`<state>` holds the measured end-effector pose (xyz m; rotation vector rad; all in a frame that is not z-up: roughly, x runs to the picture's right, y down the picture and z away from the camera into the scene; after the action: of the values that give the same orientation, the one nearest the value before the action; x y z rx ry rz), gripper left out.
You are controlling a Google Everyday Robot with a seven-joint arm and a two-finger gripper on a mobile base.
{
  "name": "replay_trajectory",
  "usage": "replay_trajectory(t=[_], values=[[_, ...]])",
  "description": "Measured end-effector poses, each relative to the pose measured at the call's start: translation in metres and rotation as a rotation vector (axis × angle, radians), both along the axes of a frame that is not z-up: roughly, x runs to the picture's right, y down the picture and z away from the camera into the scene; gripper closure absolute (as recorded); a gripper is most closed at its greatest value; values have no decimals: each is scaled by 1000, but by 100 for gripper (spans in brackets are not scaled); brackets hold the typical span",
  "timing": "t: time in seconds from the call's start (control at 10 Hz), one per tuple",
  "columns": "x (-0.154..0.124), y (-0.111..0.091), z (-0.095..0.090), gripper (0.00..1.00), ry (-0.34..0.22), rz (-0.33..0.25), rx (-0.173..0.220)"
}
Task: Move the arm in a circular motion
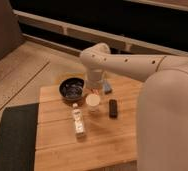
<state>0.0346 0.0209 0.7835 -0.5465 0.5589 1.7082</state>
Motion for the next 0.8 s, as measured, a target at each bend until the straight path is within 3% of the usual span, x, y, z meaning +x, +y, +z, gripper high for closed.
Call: replay_trajectory(t=[0.1, 0.2, 0.3, 0.4, 0.6, 0.8], values=[[35, -20, 16, 35, 13, 40, 23], [50, -31, 22, 35, 14, 43, 37], [64, -46, 29, 35, 8, 29, 57], [71, -72, 36, 35, -30, -32, 97], [44, -101, 37, 35, -141, -158, 144], [-4, -125, 39, 35, -272, -291, 182]])
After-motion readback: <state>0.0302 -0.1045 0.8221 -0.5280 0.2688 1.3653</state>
